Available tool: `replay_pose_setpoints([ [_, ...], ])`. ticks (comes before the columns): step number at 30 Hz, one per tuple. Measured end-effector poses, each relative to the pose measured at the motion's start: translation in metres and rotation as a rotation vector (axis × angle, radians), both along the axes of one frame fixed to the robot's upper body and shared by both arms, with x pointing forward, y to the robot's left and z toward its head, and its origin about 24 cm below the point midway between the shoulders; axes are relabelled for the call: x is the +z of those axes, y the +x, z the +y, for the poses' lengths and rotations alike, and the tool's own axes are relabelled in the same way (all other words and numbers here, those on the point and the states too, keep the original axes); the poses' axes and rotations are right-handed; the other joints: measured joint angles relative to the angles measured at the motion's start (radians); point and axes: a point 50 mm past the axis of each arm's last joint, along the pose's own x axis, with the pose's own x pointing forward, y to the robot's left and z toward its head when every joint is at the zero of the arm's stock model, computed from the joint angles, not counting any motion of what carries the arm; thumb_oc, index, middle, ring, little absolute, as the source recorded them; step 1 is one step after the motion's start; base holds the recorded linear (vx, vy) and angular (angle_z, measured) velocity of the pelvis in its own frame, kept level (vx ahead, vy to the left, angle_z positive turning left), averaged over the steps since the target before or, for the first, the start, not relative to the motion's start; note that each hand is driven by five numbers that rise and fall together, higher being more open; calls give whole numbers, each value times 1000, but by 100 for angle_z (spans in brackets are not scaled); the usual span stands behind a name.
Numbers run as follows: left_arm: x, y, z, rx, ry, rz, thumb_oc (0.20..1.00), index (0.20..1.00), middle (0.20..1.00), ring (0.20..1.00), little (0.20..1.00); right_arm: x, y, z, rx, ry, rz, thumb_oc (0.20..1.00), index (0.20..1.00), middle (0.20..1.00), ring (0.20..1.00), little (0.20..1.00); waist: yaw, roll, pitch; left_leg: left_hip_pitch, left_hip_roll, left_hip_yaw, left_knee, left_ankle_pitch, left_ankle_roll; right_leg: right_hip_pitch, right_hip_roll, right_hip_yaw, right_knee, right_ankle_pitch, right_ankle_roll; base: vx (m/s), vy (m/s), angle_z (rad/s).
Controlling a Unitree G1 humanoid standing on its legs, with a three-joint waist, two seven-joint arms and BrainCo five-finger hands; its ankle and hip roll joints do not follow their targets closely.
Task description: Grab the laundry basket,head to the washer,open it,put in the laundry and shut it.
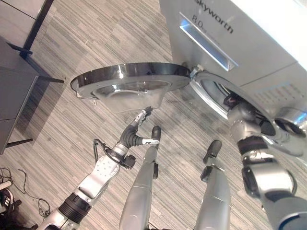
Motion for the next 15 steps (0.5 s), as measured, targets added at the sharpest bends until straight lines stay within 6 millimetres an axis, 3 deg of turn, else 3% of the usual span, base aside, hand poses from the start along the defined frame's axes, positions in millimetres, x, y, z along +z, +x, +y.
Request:
replay_pose_setpoints([
  [4, -13, -2, 16, 73, 17, 47, 1000, 1000, 1000, 1000, 1000, -46, -32, 8, 87, -39, 58, 1000, 1000, 1000, 1000, 1000, -41, -25, -2, 42, 3, 14, 0, -6, 4, 47, 3, -2, -22, 3, 2, -2, 9, -4],
  [7, -32, -14, 26, 95, 30, 125, 1000, 1000, 1000, 1000, 1000, -91, -57, 2, 103, -38, 189, 1000, 1000, 1000, 1000, 1000, -76, -64, -30, 109, 5, 37, 6, -37, 5, 106, 7, 23, -38, -2, 6, 12, 29, -18],
  [9, -39, -20, 31, 95, 47, 158, 1000, 1000, 1000, 1000, 1000, -106, -67, 2, 140, -42, 228, 1000, 1000, 1000, 1000, 1000, -84, -83, -56, 109, 6, 50, 32, -58, 9, 107, 7, 38, -35, -6, 6, 24, 32, -17],
  [12, -49, -26, 37, 110, 73, 202, 1000, 1000, 1000, 1000, 1000, -139, -90, 5, 173, 2, 334, 1000, 1000, 1000, 1000, 1000, -92, -90, -66, 137, 3, 52, 78, -93, 15, 159, 6, 40, -40, -8, 10, 39, 28, -3],
  [15, -66, -32, 54, 164, 102, 279, 1000, 1000, 1000, 1000, 1000, -170, -119, -5, 183, -28, 477, 1000, 1000, 1000, 1000, 1000, -99, -96, -70, 205, 2, 56, 98, -117, 13, 254, 9, 35, -80, -2, 19, 61, 9, -5],
])
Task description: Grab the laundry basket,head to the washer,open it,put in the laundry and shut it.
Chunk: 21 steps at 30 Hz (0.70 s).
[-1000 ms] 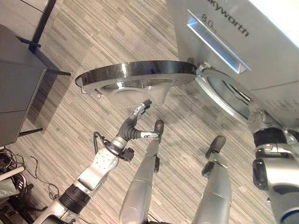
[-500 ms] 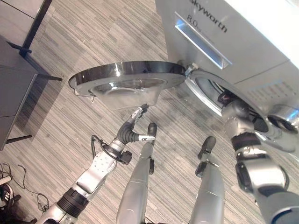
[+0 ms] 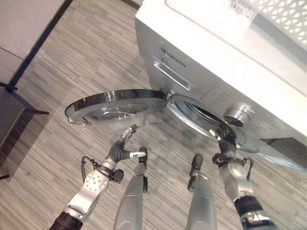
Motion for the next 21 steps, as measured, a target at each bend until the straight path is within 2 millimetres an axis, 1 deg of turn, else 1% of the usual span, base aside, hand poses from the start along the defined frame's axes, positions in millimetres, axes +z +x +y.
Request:
replay_pose_setpoints([
  [1, -6, -3, 4, 17, 19, 24, 1000, 1000, 1000, 1000, 1000, -8, -6, -2, 1, -7, 46, 1000, 1000, 1000, 1000, 1000, 0, -4, -3, 32, 0, 2, 1, -8, 1, 41, 2, -1, -19, 3, 3, 46, 13, -12],
  [2, -11, -6, 7, 24, 35, 41, 1000, 1000, 1000, 1000, 1000, -19, -16, -3, 0, -13, 100, 1000, 1000, 1000, 1000, 1000, -1, -12, -10, 61, 1, 11, 2, -15, 3, 72, 4, 1, -35, 5, 6, 51, 20, -15],
  [4, -15, -11, 8, 28, 38, 60, 1000, 1000, 1000, 1000, 1000, -26, -21, -4, 12, -25, 139, 1000, 1000, 1000, 1000, 1000, -1, -17, -31, 79, 3, 19, 3, -26, 7, 95, 6, 3, -56, 10, 9, 101, 68, -12],
  [5, -25, -13, 13, 36, 54, 105, 1000, 1000, 1000, 1000, 1000, -46, -35, -4, 25, -36, 246, 1000, 1000, 1000, 1000, 1000, -6, -22, -42, 133, 0, 25, -2, -34, 8, 178, 13, -6, -117, 33, 16, 138, 125, -9],
  [6, -33, -19, 19, 59, 69, 148, 1000, 1000, 1000, 1000, 1000, -63, -53, 1, 30, -9, 334, 1000, 1000, 1000, 1000, 1000, -5, -35, -69, 185, -2, 26, -11, -48, 11, 242, 12, -12, -160, 39, 19, 93, 133, -7],
  [7, -35, -21, 22, 66, 75, 158, 1000, 1000, 1000, 1000, 1000, -69, -58, 3, 30, -3, 360, 1000, 1000, 1000, 1000, 1000, -6, -38, -81, 200, -4, 29, -15, -52, 12, 263, 11, -16, -176, 43, 17, 95, 147, -7],
  [8, -39, -22, 24, 70, 99, 174, 1000, 1000, 1000, 1000, 1000, -77, -65, 5, 55, -24, 419, 1000, 1000, 1000, 1000, 1000, -4, -43, -86, 230, -11, 40, -15, -59, 16, 304, 8, -16, -207, 55, 22, 51, 139, -10],
  [10, -44, -24, 25, 73, 119, 195, 1000, 1000, 1000, 1000, 1000, -84, -72, 8, 103, -59, 471, 1000, 1000, 1000, 1000, 1000, -3, -48, -111, 246, -21, 53, -26, -64, 23, 314, -4, -2, -234, 67, 26, 54, 134, -21],
  [11, -52, -24, 27, 72, 152, 230, 1000, 1000, 1000, 1000, 1000, -90, -75, 12, 131, -87, 513, 1000, 1000, 1000, 1000, 1000, -4, -49, -113, 274, -37, 79, -31, -69, 31, 339, -14, 9, -259, 88, 28, 54, 117, -31],
  [12, -59, -26, 28, 73, 166, 259, 1000, 1000, 1000, 1000, 1000, -94, -77, 14, 143, -96, 540, 1000, 1000, 1000, 1000, 1000, -3, -49, -115, 291, -36, 87, -33, -73, 37, 355, -20, 17, -271, 99, 31, 59, 93, -34],
  [14, -65, -26, 29, 78, 187, 282, 1000, 1000, 1000, 1000, 1000, -99, -84, 15, 165, -118, 588, 1000, 1000, 1000, 1000, 1000, -7, -47, -134, 307, -43, 106, -38, -79, 43, 360, -25, 31, -292, 112, 18, 19, 60, -34],
  [15, -72, -26, 31, 87, 207, 310, 1000, 1000, 1000, 1000, 1000, -105, -89, 16, 183, -138, 640, 1000, 1000, 1000, 1000, 1000, -13, -46, -148, 332, -39, 135, -48, -85, 47, 369, -26, 34, -298, 141, 18, -9, 30, -53],
  [16, -73, -27, 32, 87, 225, 313, 1000, 1000, 1000, 1000, 1000, -107, -91, 18, 189, -144, 654, 1000, 1000, 1000, 1000, 1000, -15, -49, -150, 349, -41, 152, -48, -87, 48, 370, -24, 33, -297, 152, 5, -99, 115, -62],
  [18, -73, -26, 31, 83, 234, 310, 1000, 1000, 1000, 1000, 1000, -109, -93, 19, 192, -143, 666, 1000, 1000, 1000, 1000, 1000, -26, -48, -160, 355, -37, 169, -35, -103, 54, 373, -18, 29, -292, 163, -6, -131, 124, -34],
  [19, -73, -21, 28, 81, 232, 305, 1000, 1000, 1000, 1000, 1000, -110, -95, 16, 187, -151, 681, 1000, 1000, 1000, 1000, 1000, -35, -34, -155, 362, -24, 176, -28, -105, 65, 370, -7, 13, -280, 194, -14, -111, 43, -56],
  [20, -75, -17, 26, 92, 227, 314, 1000, 1000, 1000, 1000, 1000, -114, -99, 16, 189, -150, 714, 1000, 1000, 1000, 1000, 1000, -25, -17, -153, 406, 1, 205, -62, -100, 69, 373, 24, -4, -286, 271, -51, -105, 23, -64],
  [21, -75, -17, 26, 94, 225, 318, 1000, 1000, 1000, 1000, 1000, -116, -102, 18, 191, -145, 724, 1000, 1000, 1000, 1000, 1000, -26, -15, -160, 410, 8, 210, -64, -103, 76, 372, 30, -22, -289, 291, -48, -170, -17, -66],
])
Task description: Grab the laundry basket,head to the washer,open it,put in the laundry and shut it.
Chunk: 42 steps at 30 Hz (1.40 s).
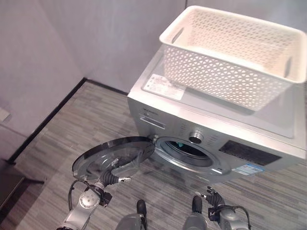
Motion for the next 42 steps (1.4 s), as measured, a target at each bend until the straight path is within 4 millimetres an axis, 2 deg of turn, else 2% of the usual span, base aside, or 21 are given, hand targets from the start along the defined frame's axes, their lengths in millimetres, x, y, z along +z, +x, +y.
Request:
replay_pose_setpoints([
  [1, -1, 0, 0, 3, -1, 4, 1000, 1000, 1000, 1000, 1000, -1, -1, 1, 5, -1, 7, 1000, 1000, 1000, 1000, 1000, 0, 3, -5, 4, 16, 6, -6, -1, 1, -7, 3, -8, 19, -10, 13, -162, -69, -29],
  [2, -4, 0, -3, 31, -21, 6, 1000, 1000, 1000, 1000, 1000, -8, -10, 2, 14, -8, 69, 1000, 1000, 1000, 1000, 1000, 14, 31, -7, 22, 63, 30, -37, 38, 7, -46, 34, -37, 254, -190, -28, -161, -105, -34],
  [5, -16, -16, 0, 78, -22, 58, 1000, 1000, 1000, 1000, 1000, -14, -24, 0, 14, -20, 140, 1000, 1000, 1000, 1000, 1000, 63, 30, -40, 78, 94, 44, -114, 89, -12, -13, 63, -18, 483, -374, 9, -101, -106, -29],
  [7, -27, -29, 2, 104, -20, 110, 1000, 1000, 1000, 1000, 1000, -15, -25, 1, 30, -28, 152, 1000, 1000, 1000, 1000, 1000, 82, 6, -57, 76, 97, 31, -119, 100, -30, 89, 77, 2, 385, -437, 66, -104, -203, 2],
  [8, -31, -33, 2, 113, -24, 127, 1000, 1000, 1000, 1000, 1000, -15, -25, 1, 35, -30, 154, 1000, 1000, 1000, 1000, 1000, 83, -3, -62, 76, 97, 27, -125, 109, -40, 117, 85, 2, 334, -461, 61, -154, -243, -7],
  [9, -41, -45, -5, 143, -61, 172, 1000, 1000, 1000, 1000, 1000, -17, -31, 1, 36, -32, 172, 1000, 1000, 1000, 1000, 1000, 110, 1, -79, 83, 115, 30, -155, 139, -68, 174, 132, 28, 180, -483, -15, -270, -369, -14],
  [12, -46, -52, -22, 146, -118, 190, 1000, 1000, 1000, 1000, 1000, -19, -39, -2, 33, -45, 196, 1000, 1000, 1000, 1000, 1000, 143, 36, -98, 45, 152, -27, -142, 183, -68, 185, 212, 5, 104, -440, -40, -264, -345, 8],
  [13, -43, -43, -30, 160, -146, 162, 1000, 1000, 1000, 1000, 1000, -22, -49, 1, 39, -47, 218, 1000, 1000, 1000, 1000, 1000, 148, 35, -97, -28, 172, -75, -81, 222, -92, 184, 247, -16, 89, -439, -69, -159, -204, 73],
  [15, -39, -35, -35, 146, -156, 140, 1000, 1000, 1000, 1000, 1000, -24, -52, 6, 39, -42, 226, 1000, 1000, 1000, 1000, 1000, 159, 1, -73, -60, 185, -109, -71, 293, -110, 189, 265, -45, 76, -438, -111, -216, -174, 69],
  [16, -40, -36, -36, 147, -156, 144, 1000, 1000, 1000, 1000, 1000, -24, -53, 4, 37, -48, 227, 1000, 1000, 1000, 1000, 1000, 167, -2, -69, -67, 189, -112, -71, 322, -107, 198, 289, -57, 76, -435, -110, -239, -142, 71],
  [18, -38, -32, -37, 137, -149, 136, 1000, 1000, 1000, 1000, 1000, -23, -57, 0, 27, -66, 228, 1000, 1000, 1000, 1000, 1000, 147, -16, -59, -93, 191, -107, -76, 375, -136, 207, 289, -109, 70, -445, -145, -118, -26, 72],
  [20, -39, -34, -32, 155, -124, 136, 1000, 1000, 1000, 1000, 1000, -22, -57, -5, 20, -84, 220, 1000, 1000, 1000, 1000, 1000, 140, -39, -51, -79, 190, -7, -70, 309, -117, 207, 277, -142, 70, -433, -174, -100, 24, 28],
  [22, -37, -31, -25, 199, -103, 115, 1000, 1000, 1000, 1000, 1000, -19, -52, -10, 20, -98, 207, 1000, 1000, 1000, 1000, 1000, 137, -20, -47, -28, 187, -2, -88, 277, -111, 191, 279, -129, 85, -434, -171, 23, 48, -7],
  [23, -36, -31, -22, 220, -100, 106, 1000, 1000, 1000, 1000, 1000, -19, -50, -10, 24, -101, 206, 1000, 1000, 1000, 1000, 1000, 132, -15, -39, -12, 190, -61, -99, 283, -120, 190, 279, -120, 92, -434, -168, 56, 61, -57],
  [24, -32, -29, -7, 306, -76, 69, 1000, 1000, 1000, 1000, 1000, -20, -52, -9, 23, -95, 209, 1000, 1000, 1000, 1000, 1000, 160, -25, -23, 15, 186, -234, -112, 281, -124, 177, 274, -58, 109, -435, -165, 99, 76, -72],
  [25, -31, -30, -1, 343, -58, 63, 1000, 1000, 1000, 1000, 1000, -19, -51, -9, 24, -95, 203, 1000, 1000, 1000, 1000, 1000, 161, -24, -21, 13, 177, -250, -105, 273, -133, 188, 269, -53, 97, -429, -155, 77, 41, -70],
  [30, -13, -23, 29, 419, 141, -57, 1000, 1000, 1000, 1000, 1000, -25, -79, -9, 30, -96, 273, 1000, 1000, 1000, 1000, 1000, 138, 4, -25, 72, 179, -227, -154, 164, -160, 250, 273, -81, 33, -403, -102, 99, 45, 16],
  [33, 12, -18, 68, 469, 310, -157, 1000, 1000, 1000, 1000, 1000, -27, -79, 5, 74, -77, 274, 1000, 1000, 1000, 1000, 1000, 145, -32, -28, 73, 146, -210, -158, 150, -144, 270, 243, -77, -17, -377, -75, 71, 71, -6],
  [35, 32, -16, 99, 570, 400, -232, 1000, 1000, 1000, 1000, 1000, -26, -68, 12, 154, -73, 245, 1000, 1000, 1000, 1000, 1000, 148, -38, -30, 93, 128, -181, -160, 136, -126, 282, 223, -53, -42, -364, -60, 18, 89, -26],
  [40, 79, 13, 134, 657, 566, -403, 1000, 1000, 1000, 1000, 1000, -20, -46, 24, 308, -79, 171, 1000, 1000, 1000, 1000, 1000, 153, -48, -36, 82, 123, -162, -160, 132, -122, 278, 218, -35, -69, -339, -54, -34, 38, -14],
  [42, 116, 31, 162, 724, 677, -481, 1000, 1000, 1000, 1000, 1000, -14, -30, 29, 373, -89, 115, 1000, 1000, 1000, 1000, 1000, 138, -58, -33, 47, 133, -157, -157, 137, -129, 243, 229, -27, -86, -312, -58, -164, 54, -15],
])
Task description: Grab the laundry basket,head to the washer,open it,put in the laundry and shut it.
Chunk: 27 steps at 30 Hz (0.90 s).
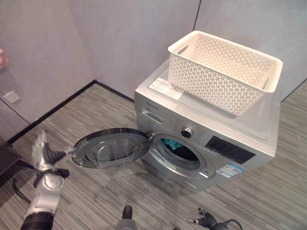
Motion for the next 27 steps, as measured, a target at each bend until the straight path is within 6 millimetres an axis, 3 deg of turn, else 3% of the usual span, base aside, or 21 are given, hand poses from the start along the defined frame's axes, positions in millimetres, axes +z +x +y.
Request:
replay_pose_setpoints([
  [3, 34, 15, 23, 47, 90, -9, 1000, 1000, 1000, 1000, 1000, 6, 12, -4, 34, -9, -41, 1000, 1000, 1000, 1000, 1000, -6, -24, 17, -38, 18, 22, 15, 3, -5, -53, 11, 25, 6, 18, -6, -112, 34, -25],
  [4, 59, 18, 43, 103, 130, -14, 1000, 1000, 1000, 1000, 1000, 13, 27, -9, 50, -22, -83, 1000, 1000, 1000, 1000, 1000, -12, -40, 48, -62, 28, 27, 21, 7, -9, -72, 21, 28, 2, 30, -10, -85, 31, -22],
  [7, 89, 33, 59, 134, 164, 48, 1000, 1000, 1000, 1000, 1000, 19, 37, -19, 81, -62, -104, 1000, 1000, 1000, 1000, 1000, -24, -73, 101, -90, 37, 20, 37, 10, -13, -89, 30, 26, -1, 42, -15, -73, 34, -3],
  [13, 105, 50, 66, 194, -11, 63, 1000, 1000, 1000, 1000, 1000, 25, 55, -13, 141, -75, -142, 1000, 1000, 1000, 1000, 1000, -54, -130, 148, -144, 47, 23, 57, 12, -17, -140, 39, 36, 0, 57, -20, -52, 8, -6],
  [16, 121, 58, 63, 156, -60, 62, 1000, 1000, 1000, 1000, 1000, 30, 67, 6, 267, -64, -170, 1000, 1000, 1000, 1000, 1000, -77, -179, 176, -184, 60, 27, 76, 11, -19, -176, 51, 50, -1, 72, -23, -12, -48, -11],
  [20, 130, 70, 53, 106, -58, 46, 1000, 1000, 1000, 1000, 1000, 21, 53, 13, 320, -51, -113, 1000, 1000, 1000, 1000, 1000, -86, -222, 194, -194, 68, 22, 88, 5, -28, -177, 62, 48, -3, 72, -23, -19, -49, 1],
  [23, 138, 83, 38, 50, -25, 22, 1000, 1000, 1000, 1000, 1000, 5, 24, -6, 262, -94, 15, 1000, 1000, 1000, 1000, 1000, -86, -237, 202, -239, 69, -1, 103, 4, -28, -200, 65, 26, -5, 71, -22, -30, -62, 15],
  [27, 144, 87, 32, 8, -40, -45, 1000, 1000, 1000, 1000, 1000, -5, -5, -16, 261, -133, 127, 1000, 1000, 1000, 1000, 1000, -85, -262, 206, -268, 72, -11, 122, 0, -33, -217, 74, 20, -5, 72, -24, -8, -22, 6],
])
